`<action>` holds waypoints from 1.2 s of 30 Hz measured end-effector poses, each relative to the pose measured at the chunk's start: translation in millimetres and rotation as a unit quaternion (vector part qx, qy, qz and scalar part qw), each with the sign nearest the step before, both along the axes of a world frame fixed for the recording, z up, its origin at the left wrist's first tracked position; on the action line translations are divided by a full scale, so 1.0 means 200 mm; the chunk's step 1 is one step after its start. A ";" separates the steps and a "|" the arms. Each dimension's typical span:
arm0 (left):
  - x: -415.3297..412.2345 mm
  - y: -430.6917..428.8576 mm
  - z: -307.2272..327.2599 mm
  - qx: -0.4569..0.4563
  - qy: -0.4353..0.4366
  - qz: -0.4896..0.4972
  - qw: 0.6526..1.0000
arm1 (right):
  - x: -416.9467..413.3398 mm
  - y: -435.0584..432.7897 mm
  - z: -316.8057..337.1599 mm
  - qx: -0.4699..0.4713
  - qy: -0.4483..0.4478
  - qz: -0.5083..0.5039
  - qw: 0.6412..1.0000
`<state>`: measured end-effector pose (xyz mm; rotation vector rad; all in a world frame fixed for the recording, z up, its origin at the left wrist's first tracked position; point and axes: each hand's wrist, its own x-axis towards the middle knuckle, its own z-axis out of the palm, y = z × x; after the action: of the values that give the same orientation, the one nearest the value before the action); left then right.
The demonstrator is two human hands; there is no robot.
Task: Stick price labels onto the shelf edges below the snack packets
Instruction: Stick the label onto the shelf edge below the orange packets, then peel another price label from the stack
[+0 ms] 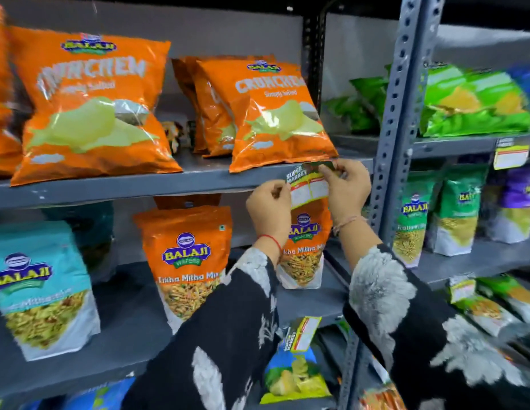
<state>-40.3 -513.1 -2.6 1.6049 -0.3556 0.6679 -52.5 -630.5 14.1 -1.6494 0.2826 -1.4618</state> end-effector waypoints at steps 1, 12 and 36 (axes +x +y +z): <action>0.00 0.02 0.00 0.000 -0.019 0.000 1.000 | 0.00 0.01 -0.04 0.043 -0.017 0.011 0.999; 0.05 0.01 0.10 0.014 0.010 0.045 0.999 | 0.13 0.05 -0.05 0.104 -0.007 -0.001 0.995; 0.03 2.46 -1.35 -0.088 0.426 0.379 0.817 | 0.26 2.15 -1.19 -0.486 0.325 0.385 0.714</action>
<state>-34.9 -21.0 -273.5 1.6690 1.0326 0.4591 -1.2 -200.2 -224.8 -2.6117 -0.8950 -0.2525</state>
